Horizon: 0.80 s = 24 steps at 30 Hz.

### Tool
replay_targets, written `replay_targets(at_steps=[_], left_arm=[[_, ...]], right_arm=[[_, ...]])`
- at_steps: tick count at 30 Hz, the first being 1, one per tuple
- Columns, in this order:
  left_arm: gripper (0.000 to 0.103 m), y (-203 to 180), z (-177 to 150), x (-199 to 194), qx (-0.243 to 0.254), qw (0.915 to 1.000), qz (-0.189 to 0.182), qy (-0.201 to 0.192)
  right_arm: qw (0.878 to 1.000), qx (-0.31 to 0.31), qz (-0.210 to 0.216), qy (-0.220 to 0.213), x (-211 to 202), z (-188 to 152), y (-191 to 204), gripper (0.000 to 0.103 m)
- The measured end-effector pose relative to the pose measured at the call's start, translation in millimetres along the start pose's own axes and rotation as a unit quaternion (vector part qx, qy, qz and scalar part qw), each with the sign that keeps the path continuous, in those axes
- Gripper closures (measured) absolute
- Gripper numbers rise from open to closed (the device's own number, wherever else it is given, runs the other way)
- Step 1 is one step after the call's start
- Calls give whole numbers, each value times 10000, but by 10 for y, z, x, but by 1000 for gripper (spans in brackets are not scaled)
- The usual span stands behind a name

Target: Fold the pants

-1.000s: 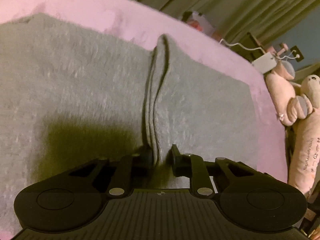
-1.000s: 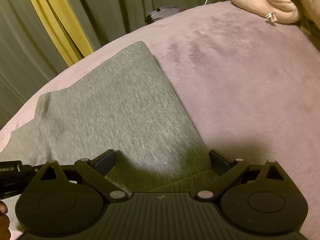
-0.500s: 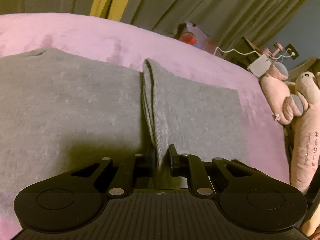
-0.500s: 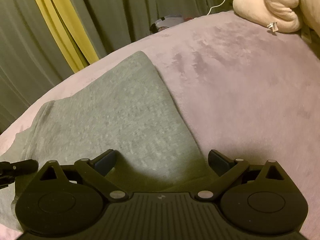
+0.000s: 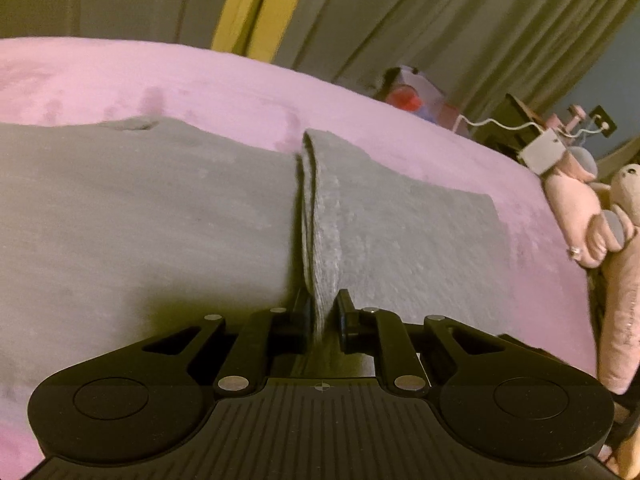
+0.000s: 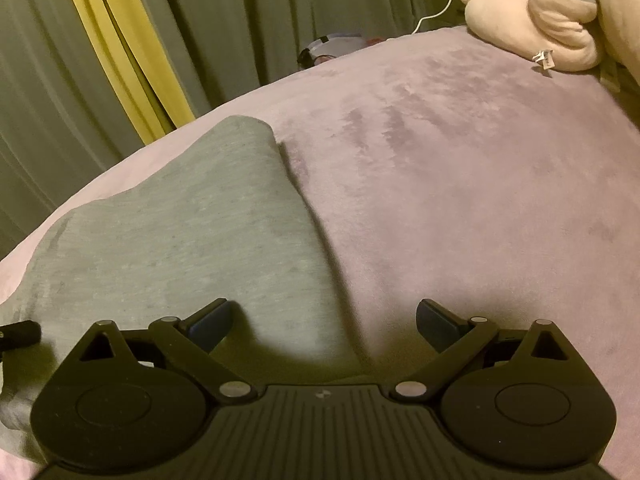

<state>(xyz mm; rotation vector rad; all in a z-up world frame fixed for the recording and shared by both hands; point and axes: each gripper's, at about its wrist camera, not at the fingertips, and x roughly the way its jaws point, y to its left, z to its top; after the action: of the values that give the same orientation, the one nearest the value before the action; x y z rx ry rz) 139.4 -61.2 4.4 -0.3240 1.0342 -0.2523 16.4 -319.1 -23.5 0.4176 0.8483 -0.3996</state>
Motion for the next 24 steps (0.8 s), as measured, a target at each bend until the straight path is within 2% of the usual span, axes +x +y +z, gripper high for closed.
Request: replay_targets(at_steps=[4,10,12,13,15,17,19,21,22,23,24], left_arm=[[88,140,-38,-50,-71,10000,34,-10],[88,129,-147,-269,207,9988,199,-408],[93,135,-187,-368,286,9967,362,-663],[99,146,-211,-407,331,9950,521,-791],[100,193,-250,-452,474,9887,974,-1034],[100,329,-255,-449,399,9898,988,-949],[92,490,-230,-413,-20,9965,592,-589],[76,581,-223,-388,-315,9980,262,-479],[71,572,-208,-371,-313,9982,208,-471],[59,543,-198,-348,-257,9983,204,-474],[53,507,-174,-327,-172,9984,208,-506]], right_arm=[[10000,-5,26,28,11,13,-11,4],[10000,-24,48,64,31,11,-6,4],[9999,-45,56,72,37,6,-1,4],[9999,-60,56,77,40,4,3,4],[9999,-83,15,70,45,3,6,4],[9999,-89,5,85,55,0,19,4],[9999,-82,10,94,62,2,20,4],[9999,-72,0,106,67,5,22,4],[9999,-74,-9,105,67,8,22,4],[9999,-87,-22,96,64,6,31,4],[9999,-116,-41,83,61,3,44,4]])
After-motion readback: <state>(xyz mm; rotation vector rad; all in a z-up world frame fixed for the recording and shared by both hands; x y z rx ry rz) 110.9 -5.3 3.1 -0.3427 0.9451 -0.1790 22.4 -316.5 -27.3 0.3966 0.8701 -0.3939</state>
